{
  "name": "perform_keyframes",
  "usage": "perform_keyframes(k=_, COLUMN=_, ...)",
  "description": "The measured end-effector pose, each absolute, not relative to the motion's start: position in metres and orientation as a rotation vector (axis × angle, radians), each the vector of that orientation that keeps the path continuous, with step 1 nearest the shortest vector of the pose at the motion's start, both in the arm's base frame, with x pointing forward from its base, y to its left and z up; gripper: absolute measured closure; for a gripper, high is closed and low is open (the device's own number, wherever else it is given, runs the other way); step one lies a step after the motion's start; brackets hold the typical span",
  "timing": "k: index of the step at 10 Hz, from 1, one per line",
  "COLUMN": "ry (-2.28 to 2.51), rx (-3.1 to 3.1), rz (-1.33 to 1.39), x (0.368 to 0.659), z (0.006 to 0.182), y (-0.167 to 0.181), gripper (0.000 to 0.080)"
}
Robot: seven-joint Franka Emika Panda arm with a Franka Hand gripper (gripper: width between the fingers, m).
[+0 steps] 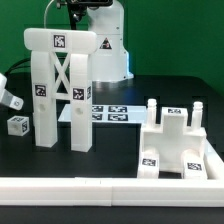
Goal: Assemble chair
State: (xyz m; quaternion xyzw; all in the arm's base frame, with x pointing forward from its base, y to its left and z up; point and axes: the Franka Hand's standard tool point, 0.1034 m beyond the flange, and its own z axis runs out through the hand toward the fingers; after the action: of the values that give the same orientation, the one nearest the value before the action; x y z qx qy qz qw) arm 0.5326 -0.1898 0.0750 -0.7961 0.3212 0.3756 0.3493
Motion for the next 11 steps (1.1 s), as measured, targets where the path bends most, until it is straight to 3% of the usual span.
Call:
perform_keyframes(k=3, ry=0.898, rx=-2.022, rz=1.06, x=0.529, z=0.071, y=-0.189, gripper=0.0151)
perform_keyframes(k=5, ry=0.92, rx=-2.095, rz=0.959, x=0.54, z=0.069, y=-0.191, gripper=0.0151)
perform_keyframes(k=6, ry=0.931, rx=-2.05, rz=0.993, x=0.527, z=0.077, y=-0.184, gripper=0.0151)
perform_keyframes(k=8, ry=0.936, rx=-2.021, rz=1.034, x=0.524, z=0.067, y=-0.186, gripper=0.0151)
perform_keyframes(k=10, ry=0.967, rx=-1.837, rz=1.292, x=0.499, z=0.074, y=-0.178, gripper=0.0151)
perform_keyframes(k=11, ry=0.967, rx=-1.761, rz=1.404, x=0.496, z=0.067, y=-0.181, gripper=0.0151)
